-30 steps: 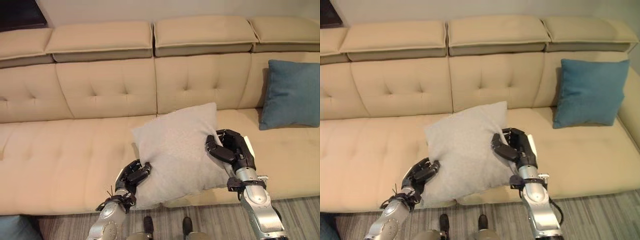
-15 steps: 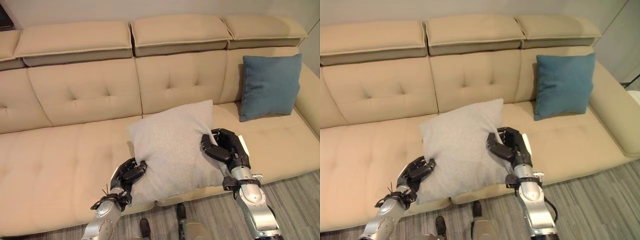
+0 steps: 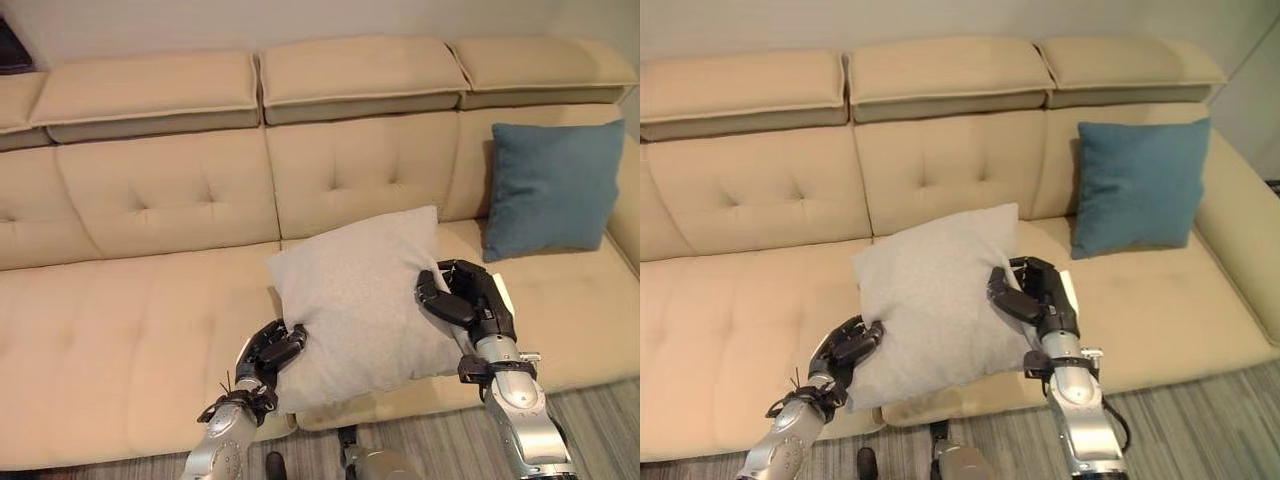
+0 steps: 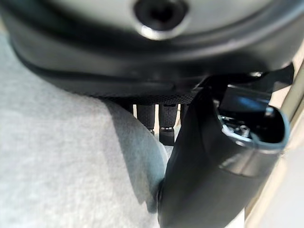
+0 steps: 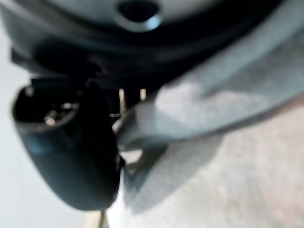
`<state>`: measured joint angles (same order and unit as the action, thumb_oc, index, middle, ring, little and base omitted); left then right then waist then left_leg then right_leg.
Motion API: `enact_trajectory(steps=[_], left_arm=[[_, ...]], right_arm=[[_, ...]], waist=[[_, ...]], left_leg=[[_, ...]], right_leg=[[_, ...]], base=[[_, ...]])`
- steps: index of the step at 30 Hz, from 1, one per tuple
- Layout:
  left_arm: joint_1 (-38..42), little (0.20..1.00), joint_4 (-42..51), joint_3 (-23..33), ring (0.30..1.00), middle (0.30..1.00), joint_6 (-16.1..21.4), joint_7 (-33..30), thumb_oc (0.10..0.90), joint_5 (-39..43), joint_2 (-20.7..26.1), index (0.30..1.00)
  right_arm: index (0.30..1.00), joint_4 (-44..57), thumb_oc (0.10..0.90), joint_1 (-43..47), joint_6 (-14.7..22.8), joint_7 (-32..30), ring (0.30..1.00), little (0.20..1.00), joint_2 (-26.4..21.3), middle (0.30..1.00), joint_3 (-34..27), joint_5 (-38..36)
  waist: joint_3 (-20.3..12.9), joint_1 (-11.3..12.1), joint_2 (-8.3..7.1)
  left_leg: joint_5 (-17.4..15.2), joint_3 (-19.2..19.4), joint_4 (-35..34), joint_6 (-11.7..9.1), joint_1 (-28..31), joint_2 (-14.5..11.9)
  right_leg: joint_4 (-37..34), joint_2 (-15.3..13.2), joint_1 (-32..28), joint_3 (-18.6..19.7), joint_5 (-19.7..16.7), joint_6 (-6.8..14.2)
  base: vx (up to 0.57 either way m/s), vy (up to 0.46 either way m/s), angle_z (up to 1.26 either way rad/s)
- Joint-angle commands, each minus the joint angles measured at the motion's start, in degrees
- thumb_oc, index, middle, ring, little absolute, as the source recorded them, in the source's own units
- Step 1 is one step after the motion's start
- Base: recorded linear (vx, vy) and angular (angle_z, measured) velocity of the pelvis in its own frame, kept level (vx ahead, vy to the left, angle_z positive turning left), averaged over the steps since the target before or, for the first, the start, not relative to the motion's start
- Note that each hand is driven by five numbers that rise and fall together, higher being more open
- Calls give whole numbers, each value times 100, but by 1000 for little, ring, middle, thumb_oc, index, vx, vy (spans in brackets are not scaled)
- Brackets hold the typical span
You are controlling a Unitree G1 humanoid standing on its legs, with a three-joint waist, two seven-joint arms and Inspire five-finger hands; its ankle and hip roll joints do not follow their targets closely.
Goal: Pick up all the scattered cushions and arrange them neatly on the sofa.
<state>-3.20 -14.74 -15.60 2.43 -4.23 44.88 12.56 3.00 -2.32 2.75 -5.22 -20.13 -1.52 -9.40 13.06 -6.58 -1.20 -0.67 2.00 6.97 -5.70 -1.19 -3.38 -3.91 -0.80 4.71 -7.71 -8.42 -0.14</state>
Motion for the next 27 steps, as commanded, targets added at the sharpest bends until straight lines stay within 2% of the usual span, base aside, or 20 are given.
enact_trajectory(steps=[1, 2, 3, 4, 6, 8, 12, 15, 18, 22, 27], left_arm=[[631, 300, 1193, -126, 300, 300, 717, 691, 400, 79, -109, 300], [612, 300, 1195, -108, 300, 300, 700, 708, 400, 78, -103, 300], [576, 300, 1197, -109, 300, 300, 702, 710, 400, 46, -96, 300], [581, 300, 1195, -135, 300, 300, 709, 678, 400, 62, -107, 300], [598, 300, 1186, -143, 300, 300, 725, 651, 400, 74, -113, 300], [574, 300, 1179, -161, 300, 300, 732, 694, 400, 31, -117, 300], [519, 300, 1191, -169, 300, 300, 729, 673, 400, -36, -44, 300], [524, 300, 1232, -42, 300, 300, 757, 635, 400, -68, 98, 300], [528, 300, 1303, 134, 300, 300, 827, 556, 400, -212, 210, 300], [571, 300, 1484, 307, 300, 300, 941, 441, 400, -543, 359, 300], [764, 300, 1806, 500, 300, 300, 1197, 52, 400, -1399, 578, 300]], right_arm=[[300, 910, 400, 446, 894, 139, 300, 300, -41, 300, 83, -351], [300, 911, 400, 451, 896, 149, 300, 300, -40, 300, 69, -358], [300, 897, 400, 450, 899, 137, 300, 300, -28, 300, 75, -355], [300, 859, 400, 427, 905, 61, 300, 300, -24, 300, 57, -376], [300, 842, 400, 431, 902, 18, 300, 300, -33, 300, 39, -372], [300, 838, 400, 398, 891, 24, 300, 300, -22, 300, 15, -315], [300, 845, 400, 383, 833, 41, 300, 300, 35, 300, 48, -201], [300, 862, 400, 483, 784, 113, 300, 300, 141, 300, 194, -115], [300, 843, 400, 559, 752, 172, 300, 300, 255, 300, 256, -139], [300, 809, 400, 582, 768, 231, 300, 300, 291, 300, 293, -160], [300, 735, 400, 743, 879, 153, 300, 300, 306, 300, 364, -40]], waist=[[-422, 52, -367], [-464, 54, -372], [-511, 66, -362], [-540, 88, -299], [-533, 110, -280], [-579, 84, -176], [-661, 68, -136], [-675, 114, -168], [-706, 151, -188], [-745, 188, -181], [-803, 252, -153]], left_leg=[[-768, 123, 1276, 171, -636, 245], [-777, 115, 1016, 190, -646, 147], [-615, 92, 650, 187, -609, 39], [-214, 15, -25, 139, -671, -158], [-103, -30, -254, 119, -688, -178], [-63, -110, -495, 127, -577, -173], [-83, 32, -620, 200, -402, -78], [-204, 370, -689, 356, -209, 30], [-316, 602, -707, 459, -115, 93], [-339, 688, -804, 483, -76, 112], [-323, 688, -903, 452, -61, 95]], right_leg=[[478, -344, -402, 257, 1254, 412], [406, -350, -428, 272, 1252, 450], [326, -355, -476, 306, 1244, 484], [251, -325, -554, 321, 1277, 536], [231, -331, -598, 347, 1311, 545], [260, -330, -660, 441, 1379, 577], [460, -494, -643, 571, 1393, 658], [734, -674, -477, 787, 1332, 808], [743, -778, -399, 829, 1228, 900], [669, -838, -359, 784, 1146, 957], [468, -861, -349, 659, 1127, 926]], base=[[98, 10, 4], [177, 46, 11], [243, 145, 14], [193, 126, 13], [129, 114, -2], [190, 192, -27], [176, 215, -48], [133, 210, -38], [107, 124, -36], [77, 27, -13], [66, -36, 2]])
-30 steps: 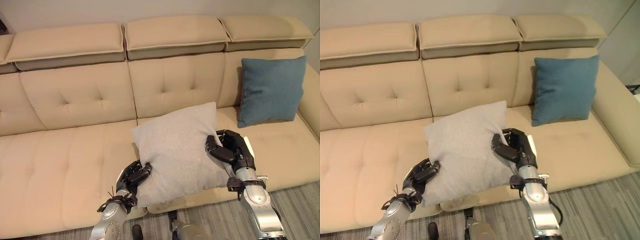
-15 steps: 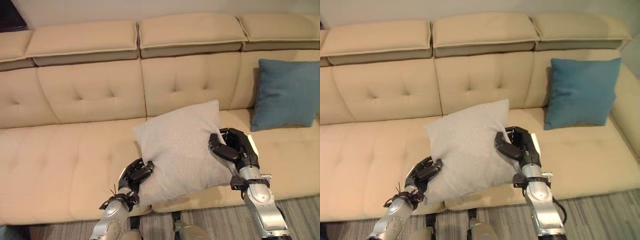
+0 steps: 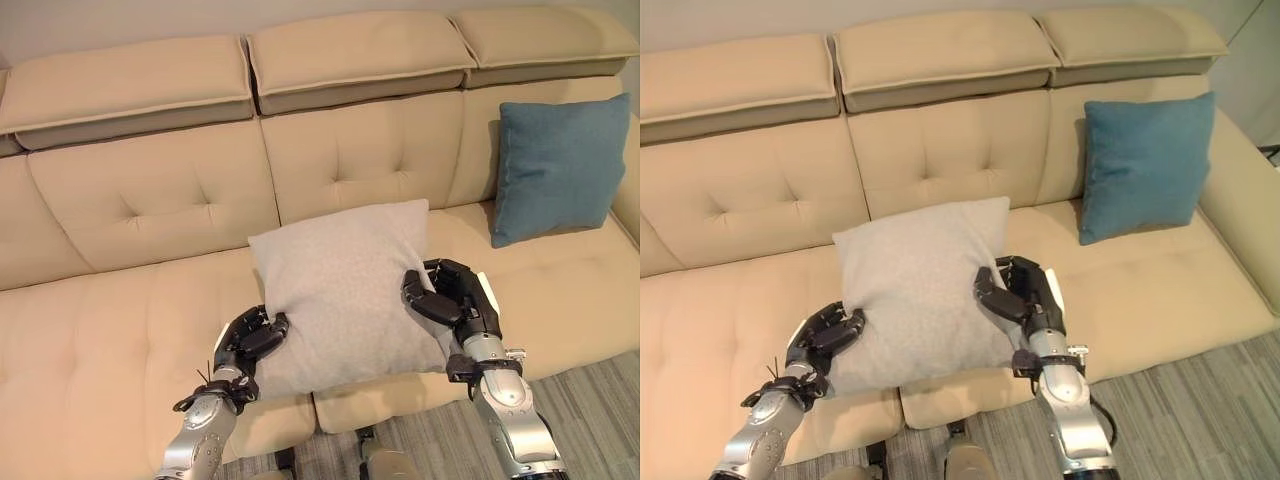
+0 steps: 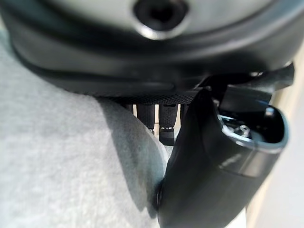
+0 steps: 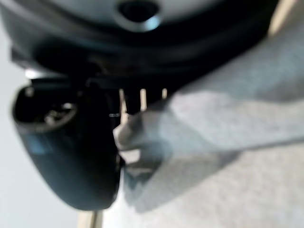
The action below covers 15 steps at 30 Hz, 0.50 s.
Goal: Pick up all the scattered cushions and arrange them neatly on the sofa.
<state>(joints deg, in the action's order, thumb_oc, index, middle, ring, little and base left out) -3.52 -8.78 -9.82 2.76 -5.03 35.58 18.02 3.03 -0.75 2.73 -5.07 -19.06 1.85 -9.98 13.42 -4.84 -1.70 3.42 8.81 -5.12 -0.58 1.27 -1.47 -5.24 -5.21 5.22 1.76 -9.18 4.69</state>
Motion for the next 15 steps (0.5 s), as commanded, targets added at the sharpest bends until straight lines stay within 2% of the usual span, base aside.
enact_trajectory(steps=[1, 7, 9, 10, 15], left_arm=[[832, 300, 1268, -49, 300, 300, 1220, 30, 400, -597, 51, 300], [1573, 300, 1304, -95, 300, 300, 1575, -783, 400, -1164, 155, 300], [2082, 300, 1289, -135, 300, 300, 1774, -1266, 400, -1461, 206, 300], [2101, 300, 1280, -134, 300, 300, 1778, -1276, 400, -1469, 204, 300], [3096, 300, 1206, -323, 300, 300, 1942, -2068, 400, -1994, 312, 300]], right_arm=[[300, 732, 400, 630, 901, 95, 300, 300, 220, 300, 37, 40], [300, 599, 400, 1569, 1239, -601, 300, 300, 333, 300, 434, 348], [300, 510, 400, 2216, 1331, -1067, 300, 300, 310, 300, 710, 768], [300, 491, 400, 2243, 1339, -1080, 300, 300, 310, 300, 715, 776], [300, 259, 400, 3372, 1322, -1941, 300, 300, 161, 300, 1127, 1674]], waist=[[-849, 94, -91], [-866, 174, 12], [-875, 233, 43], [-864, 227, 46], [-776, 331, 87]], left_leg=[[-724, 1, 278, -68, -301, -103], [-547, -60, 32, -153, -405, -166], [-509, -113, 12, -201, -490, -207], [-508, -118, 12, -202, -495, -209], [-464, -261, 12, -253, -554, -230]], right_leg=[[556, -417, -392, -305, 1200, 438], [205, -348, -288, -441, 1088, 418], [30, -297, -270, -513, 1057, 406], [31, -295, -267, -517, 1057, 405], [24, -235, -239, -581, 1120, 385]], base=[[87, -76, -2], [20, -56, 0], [7, -59, 1], [21, -48, 4], [14, -33, 14]])
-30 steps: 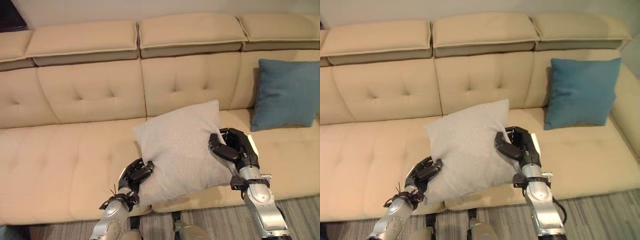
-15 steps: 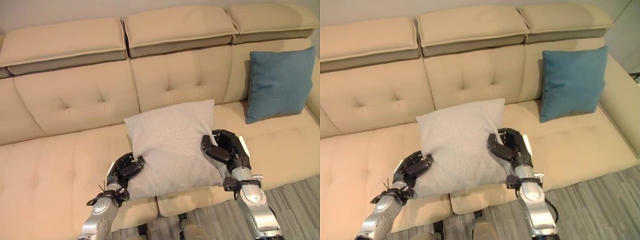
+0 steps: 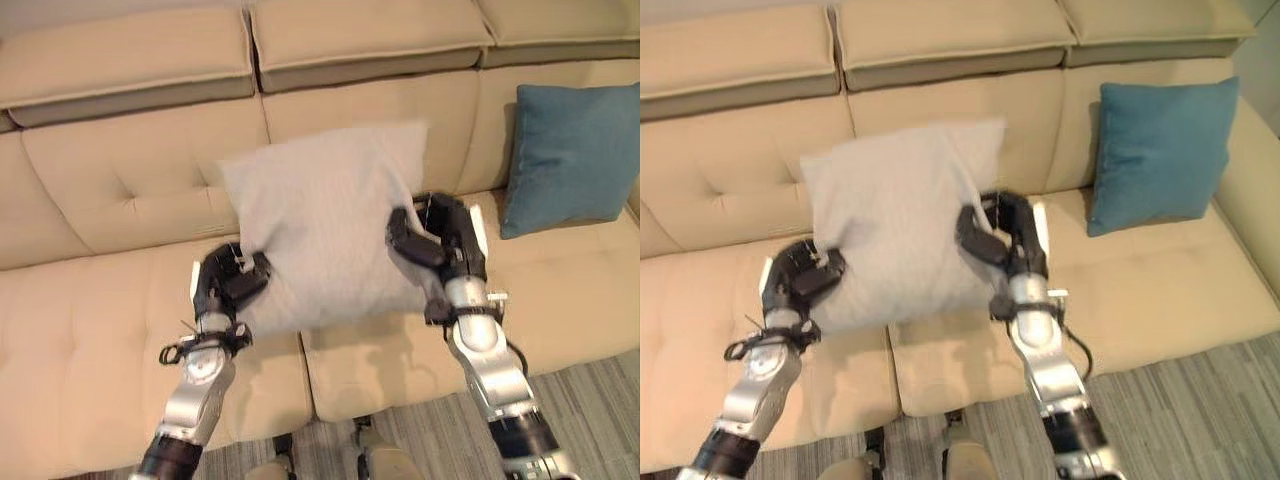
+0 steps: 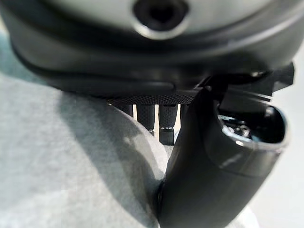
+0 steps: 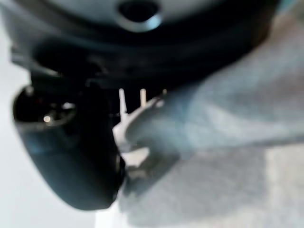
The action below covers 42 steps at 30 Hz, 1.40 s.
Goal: Pick up all the scattered cushions and arrange them neatly on the sofa.
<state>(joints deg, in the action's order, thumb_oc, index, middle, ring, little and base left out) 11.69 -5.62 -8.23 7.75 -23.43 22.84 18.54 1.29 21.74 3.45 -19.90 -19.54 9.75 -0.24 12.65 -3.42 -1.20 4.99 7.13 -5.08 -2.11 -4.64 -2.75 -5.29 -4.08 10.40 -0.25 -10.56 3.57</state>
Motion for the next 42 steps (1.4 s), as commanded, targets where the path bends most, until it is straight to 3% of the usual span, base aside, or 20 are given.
enact_trajectory(steps=[1, 4, 12, 13, 14, 15, 16, 21, 26, 30, 35, 42], left_arm=[[1808, 300, 845, -542, 300, 300, 1454, -368, 400, -809, 296, 300], [2360, 300, 623, -701, 300, 300, 1432, -631, 400, -968, 372, 300], [5285, 300, -1301, -1549, 300, 300, 1130, -1318, 400, -1402, 794, 300], [5547, 300, -1565, -1630, 300, 300, 1072, -1370, 400, -1400, 812, 300], [5834, 331, -1912, -1744, 331, 331, 1046, -1363, 420, -1296, 774, 331], [6066, 738, -2185, -1830, 738, 738, 1017, -1338, 692, -1201, 758, 738], [6424, 900, -2593, -1965, 900, 900, 995, -1295, 800, -1092, 776, 900], [7032, 900, -3515, -2246, 900, 900, 900, -920, 800, -707, 861, 900], [7026, 900, -3926, -2443, 900, 900, 745, -489, 800, -580, 986, 900], [6672, 900, -4168, -2500, 900, 900, 557, -179, 800, -857, 1173, 900], [6098, 900, -4229, -2091, 900, 900, 592, -63, 800, -389, 1111, 900], [5133, 900, -3737, -1572, 900, 900, 693, 153, 800, 56, 1089, 900]], right_arm=[[300, 382, 400, 1360, 1235, -629, 300, 300, 164, 300, 411, 888], [300, 167, 400, 1909, 1144, -982, 300, 300, 70, 300, 550, 1174], [300, -1748, 400, 4241, 555, -1902, 300, 300, -351, 300, 1143, 1430], [460, -2010, 507, 4476, 466, -1965, 460, 460, -400, 460, 1219, 1391], [566, -2374, 577, 4728, 444, -1931, 566, 566, -414, 566, 1342, 1197], [900, -2650, 800, 4930, 421, -1922, 900, 900, -453, 900, 1417, 1021], [900, -3038, 800, 5218, 423, -1915, 900, 900, -506, 900, 1493, 808], [900, -3754, 800, 5754, 252, -1539, 900, 900, -640, 900, 1921, 370], [900, -4078, 800, 5660, 286, -1121, 900, 900, -712, 900, 1936, -276], [900, -4320, 800, 5428, 272, -733, 900, 900, -878, 900, 1956, -448], [900, -4344, 800, 5122, 248, -499, 900, 900, -993, 900, 1961, -478], [900, -3989, 800, 4418, 254, -476, 900, 900, -1062, 900, 1507, -440]], waist=[[-662, 205, 46], [-557, 233, 56], [-309, 277, 142], [-304, 286, 145], [-283, 284, 144], [-261, 280, 142], [-235, 283, 146], [-147, 261, 121], [-33, 232, 95], [69, 209, 37], [182, 200, -3], [259, 220, -7]], left_leg=[[-607, -124, 8, -106, 10, -100], [-567, -191, 8, -117, -113, -89], [-238, -396, 8, -271, -1168, -27], [-197, -416, 8, -292, -1274, -18], [-158, -424, 8, -313, -1386, -15], [-121, -433, 8, -337, -1484, -20], [-85, -452, 8, -362, -1631, -18], [65, -493, 8, -436, -2069, -20], [101, -504, 8, -470, -2196, -15], [172, -489, 8, -500, -2278, -18], [202, -460, 8, -533, -2305, -21], [212, -442, 8, -555, -2189, -62]], right_leg=[[29, -339, -737, -386, 1263, 494], [29, -319, -638, -384, 1257, 494], [29, -229, 336, -386, 995, 541], [29, -223, 419, -395, 965, 550], [29, -218, 519, -397, 936, 560], [29, -218, 598, -401, 916, 565], [29, -210, 726, -400, 881, 569], [29, -184, 1144, -400, 797, 609], [29, -186, 1281, -397, 774, 605], [29, -181, 1353, -406, 724, 608], [29, -178, 1386, -412, 687, 602], [29, -181, 1255, -458, 704, 573]], base=[[-9, -18, 3], [-70, -25, 11], [-88, -7, 13], [-43, -5, 15], [-48, -8, 6], [-50, -6, 4], [-60, -7, 2], [-24, -7, 1], [-30, 6, 7], [-47, 10, -6], [-65, 2, 2], [-28, 2, 0]])
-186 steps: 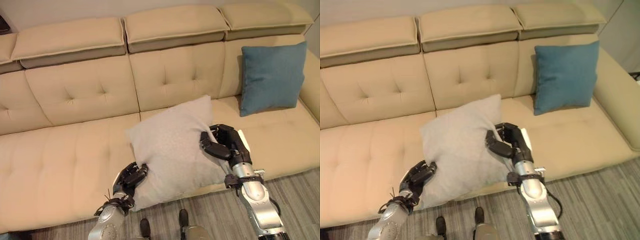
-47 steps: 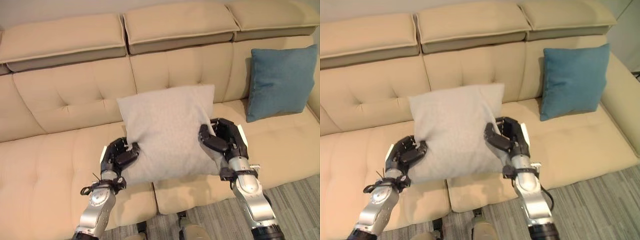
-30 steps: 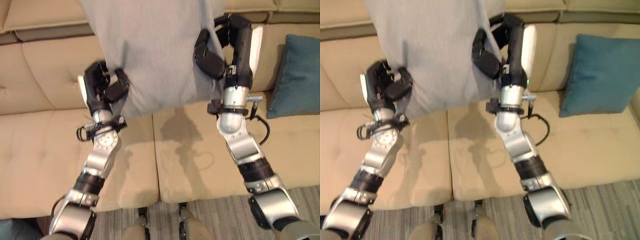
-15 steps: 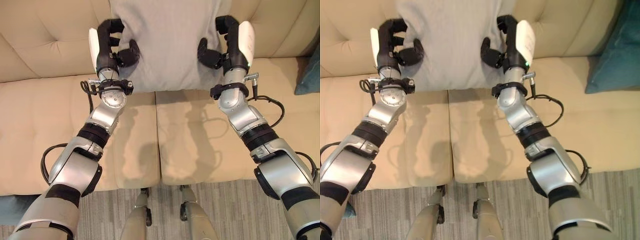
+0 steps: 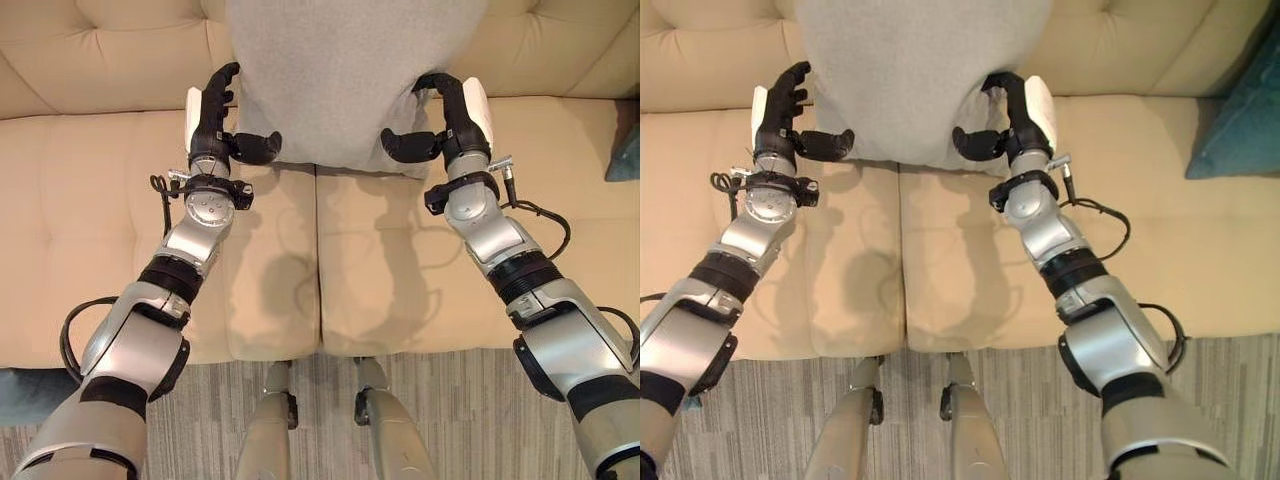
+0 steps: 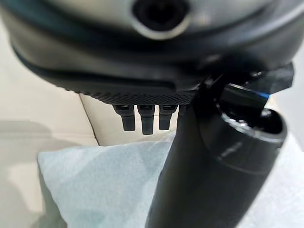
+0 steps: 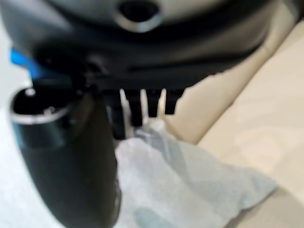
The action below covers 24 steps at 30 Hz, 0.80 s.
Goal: Pick up all the scattered cushions and arrange them neatly on the sofa.
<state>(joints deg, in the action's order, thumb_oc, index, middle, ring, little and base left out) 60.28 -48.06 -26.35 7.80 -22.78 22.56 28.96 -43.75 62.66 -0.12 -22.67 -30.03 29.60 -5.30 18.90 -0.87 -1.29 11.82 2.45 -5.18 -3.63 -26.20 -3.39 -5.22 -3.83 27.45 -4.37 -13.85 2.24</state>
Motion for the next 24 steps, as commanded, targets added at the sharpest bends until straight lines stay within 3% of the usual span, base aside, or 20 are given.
enact_trajectory(steps=[1, 8, 15, 19, 24], left_arm=[[259, 900, 517, 238, 900, 900, 686, 88, 800, 83, 47, 900], [-648, 900, 1218, 768, 900, 900, 687, 350, 800, 109, 449, 900], [-2036, 900, 1924, 1663, 900, 900, 593, 406, 800, -208, 652, 900], [-2484, 900, 2126, 1925, 900, 900, 567, 443, 800, -418, 614, 900], [-3571, 900, 2554, 2439, 900, 900, 526, 438, 800, -698, 156, 900]], right_arm=[[900, 528, 800, 307, 607, -199, 900, 900, -12, 900, -484, 70], [900, 1540, 800, -940, 769, 114, 900, 900, -192, 900, -1270, -147], [900, 2551, 800, -3330, 987, 656, 900, 900, -165, 900, -2478, -264], [900, 2761, 800, -4013, 1058, 756, 900, 900, -38, 900, -2865, -205], [900, 2747, 800, -5338, 1088, 866, 900, 900, 282, 900, -3358, -56]], waist=[[-367, -34, 0], [-441, -92, -55], [-644, -279, -146], [-696, -358, -171], [-772, -506, -232]], left_leg=[[-472, 28, 18, -403, -24, 2], [-551, 82, 18, -404, 272, -62], [-699, 198, 18, -331, 678, -113], [-756, 276, 18, -306, 815, -130], [-911, 390, 18, -226, 1132, -134]], right_leg=[[22, -207, -460, -46, 1035, 705], [22, -220, -747, -71, 1086, 690], [22, -250, -1144, -148, 1143, 698], [22, -266, -1251, -153, 1158, 707], [49, -288, -1523, -133, 1246, 718]], base=[[0, 0, 0], [-5, 3, 0], [25, 12, 1], [36, 40, -2], [49, 38, -7]])
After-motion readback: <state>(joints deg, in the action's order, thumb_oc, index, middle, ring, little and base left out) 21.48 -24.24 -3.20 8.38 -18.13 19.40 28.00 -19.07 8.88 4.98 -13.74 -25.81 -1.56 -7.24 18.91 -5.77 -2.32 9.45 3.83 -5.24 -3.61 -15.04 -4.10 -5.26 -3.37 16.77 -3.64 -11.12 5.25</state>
